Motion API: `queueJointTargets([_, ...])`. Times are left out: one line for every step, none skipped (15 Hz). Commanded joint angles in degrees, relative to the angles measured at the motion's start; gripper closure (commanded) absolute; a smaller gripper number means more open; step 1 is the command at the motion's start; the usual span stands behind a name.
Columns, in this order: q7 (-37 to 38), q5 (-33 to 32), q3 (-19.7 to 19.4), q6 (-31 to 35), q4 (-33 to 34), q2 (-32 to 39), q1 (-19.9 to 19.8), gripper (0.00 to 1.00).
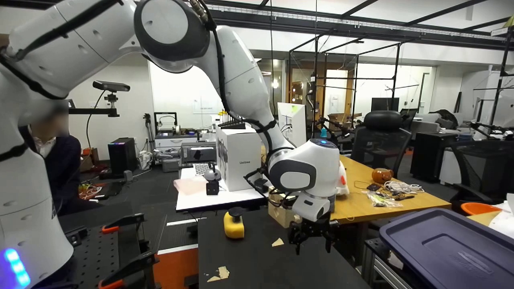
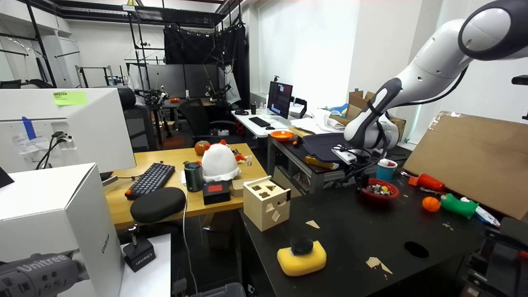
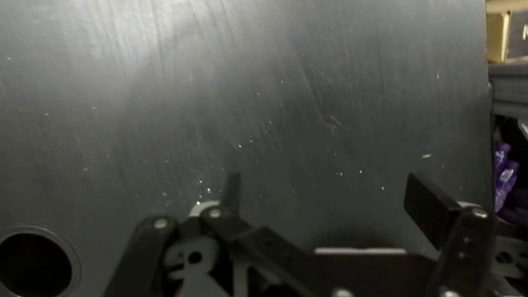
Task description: Pick up the sweets from the table and put them in the bowl
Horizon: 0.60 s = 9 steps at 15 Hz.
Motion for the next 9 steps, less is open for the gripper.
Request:
queueJointTargets([-14.2, 3.4, 5.1, -2.6, -6.2, -5.2, -4.6, 0.0])
queueJointTargets([-18.0, 4.2, 5.9, -3.8, -7.0, -5.7, -5.4, 0.0])
queueJointTargets([-21.9, 5.1, 6.3, -4.9, -8.4, -6.7, -6.0, 0.0])
queueJointTargets([-25.4, 5.6, 6.4, -6.5, -9.5, -7.3, -6.3, 0.0])
queueJointTargets([-29.2, 6.2, 6.3, -7.7, -11.3, -8.4, -6.5, 0.0])
queueJointTargets([-32.6, 6.6, 5.9, -9.4, -12.7, -9.4, -6.4, 0.0])
queueJointTargets([-36.2, 6.8, 5.5, -10.7, -14.4, -10.6, -6.3, 0.0])
queueJointTargets([-39.3, 6.7, 4.9, -12.3, -15.8, -11.6, -6.0, 0.0])
queueJointTargets([-42.4, 6.5, 4.2, -13.8, -17.1, -12.8, -5.5, 0.0])
